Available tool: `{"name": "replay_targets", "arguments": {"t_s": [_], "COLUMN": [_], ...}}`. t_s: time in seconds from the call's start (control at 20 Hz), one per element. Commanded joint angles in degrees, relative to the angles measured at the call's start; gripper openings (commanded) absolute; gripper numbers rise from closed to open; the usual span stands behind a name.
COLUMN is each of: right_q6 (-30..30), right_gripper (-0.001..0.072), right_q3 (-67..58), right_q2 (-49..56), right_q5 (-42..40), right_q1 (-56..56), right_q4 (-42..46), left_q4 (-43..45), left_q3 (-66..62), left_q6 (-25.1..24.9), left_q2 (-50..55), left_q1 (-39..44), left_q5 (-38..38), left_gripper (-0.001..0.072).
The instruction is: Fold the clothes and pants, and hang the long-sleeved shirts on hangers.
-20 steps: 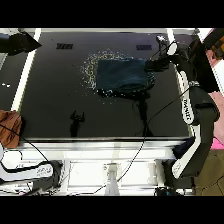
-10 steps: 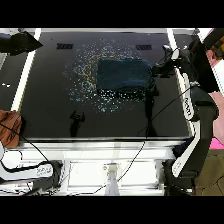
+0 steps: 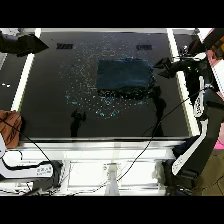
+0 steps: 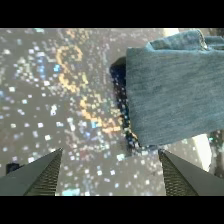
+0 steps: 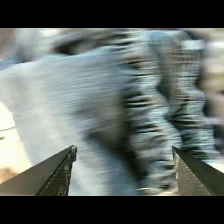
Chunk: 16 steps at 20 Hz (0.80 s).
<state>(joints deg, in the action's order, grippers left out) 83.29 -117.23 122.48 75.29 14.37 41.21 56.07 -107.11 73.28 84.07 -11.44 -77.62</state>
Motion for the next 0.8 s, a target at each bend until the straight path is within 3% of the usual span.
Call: {"name": "replay_targets", "arguments": {"t_s": [0.0,0.15,0.3,0.55,0.75], "right_q6": [-4.48,-4.17,1.77,1.70,1.09], "right_gripper": [0.0699,0.0700,0.0698,0.0698,0.0698], "right_q3": [0.02,0.02,0.02,-0.07,-0.13], "right_q2": [0.04,0.04,0.04,0.02,-0.42], "right_q5": [0.28,-8.17,-15.65,-15.34,-14.53], "right_q1": [-2.64,-8.04,-12.46,-16.02,-16.81], "right_q4": [-3.45,9.46,27.74,46.69,52.35], "left_q4": [-0.17,-0.17,-0.13,-0.13,-0.15], "left_q3": [0.04,0.04,0.04,0.04,0.04], "left_q6": [-0.02,-0.04,-0.04,-0.02,-0.04], "left_q2": [0.94,1.09,1.09,1.09,1.09], "left_q1": [1.44,2.60,2.75,2.75,2.78], "left_q5": [-0.07,-0.22,-0.52,-0.52,-0.52], "left_gripper": [0.0692,0.0691,0.0691,0.0692,0.0691]}}
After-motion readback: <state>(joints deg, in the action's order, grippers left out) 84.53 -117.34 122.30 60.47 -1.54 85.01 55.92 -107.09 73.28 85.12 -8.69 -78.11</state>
